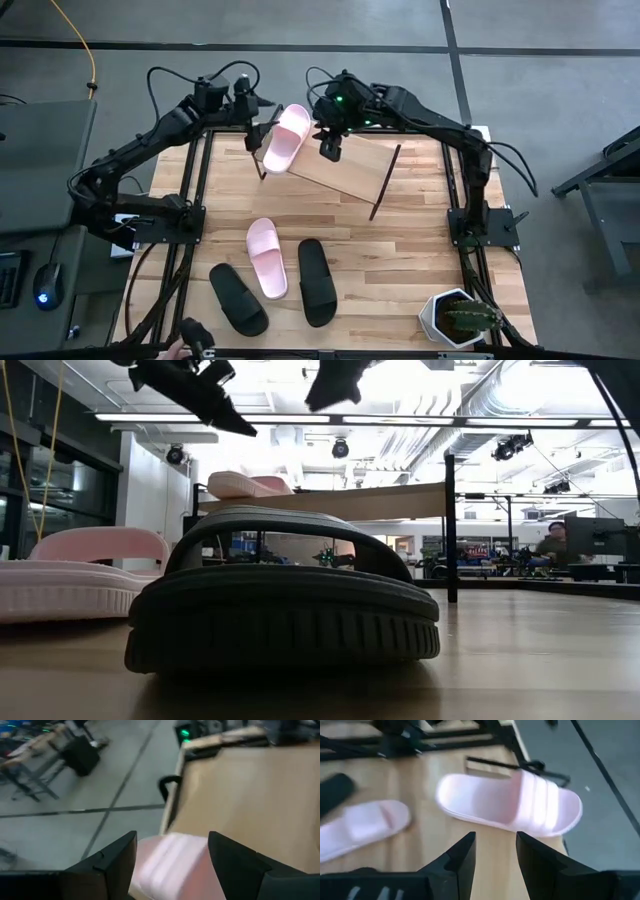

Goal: Pick and place slides into the shelf
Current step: Put the right pink slide on the shelf

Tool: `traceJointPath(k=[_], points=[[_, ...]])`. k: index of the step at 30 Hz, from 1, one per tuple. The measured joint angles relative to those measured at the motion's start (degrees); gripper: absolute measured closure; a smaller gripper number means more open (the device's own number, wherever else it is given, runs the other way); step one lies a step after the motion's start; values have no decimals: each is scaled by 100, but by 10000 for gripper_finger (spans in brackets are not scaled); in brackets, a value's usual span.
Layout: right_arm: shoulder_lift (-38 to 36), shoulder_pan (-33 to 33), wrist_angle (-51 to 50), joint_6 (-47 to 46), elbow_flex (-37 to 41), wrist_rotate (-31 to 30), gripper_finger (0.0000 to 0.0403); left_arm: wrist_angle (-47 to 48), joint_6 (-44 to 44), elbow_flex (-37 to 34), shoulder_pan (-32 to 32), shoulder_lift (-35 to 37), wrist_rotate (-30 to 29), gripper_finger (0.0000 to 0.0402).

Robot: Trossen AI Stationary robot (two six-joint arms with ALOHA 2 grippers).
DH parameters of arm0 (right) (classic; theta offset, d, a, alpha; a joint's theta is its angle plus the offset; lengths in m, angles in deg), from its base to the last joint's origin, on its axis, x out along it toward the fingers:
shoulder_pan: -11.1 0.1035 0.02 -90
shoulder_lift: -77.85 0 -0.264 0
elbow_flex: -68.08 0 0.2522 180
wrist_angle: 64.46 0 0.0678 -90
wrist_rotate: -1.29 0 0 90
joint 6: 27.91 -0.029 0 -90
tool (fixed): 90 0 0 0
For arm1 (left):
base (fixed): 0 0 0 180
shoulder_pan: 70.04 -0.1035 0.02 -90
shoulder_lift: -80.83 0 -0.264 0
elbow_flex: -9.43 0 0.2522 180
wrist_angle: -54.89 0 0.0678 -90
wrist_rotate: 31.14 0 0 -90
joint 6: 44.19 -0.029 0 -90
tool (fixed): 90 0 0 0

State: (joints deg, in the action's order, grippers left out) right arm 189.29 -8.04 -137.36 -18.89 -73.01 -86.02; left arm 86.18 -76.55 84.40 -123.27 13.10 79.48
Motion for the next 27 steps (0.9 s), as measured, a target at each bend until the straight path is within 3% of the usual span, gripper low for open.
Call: traceJointPath(k=[10, 27], points=[[604, 7, 144, 221, 0, -1695, 272, -536, 464, 0, -4, 514, -1475, 169], [871, 901, 887, 1055, 2, -3085, 272, -543, 685, 0, 0, 1030, -1575, 169]])
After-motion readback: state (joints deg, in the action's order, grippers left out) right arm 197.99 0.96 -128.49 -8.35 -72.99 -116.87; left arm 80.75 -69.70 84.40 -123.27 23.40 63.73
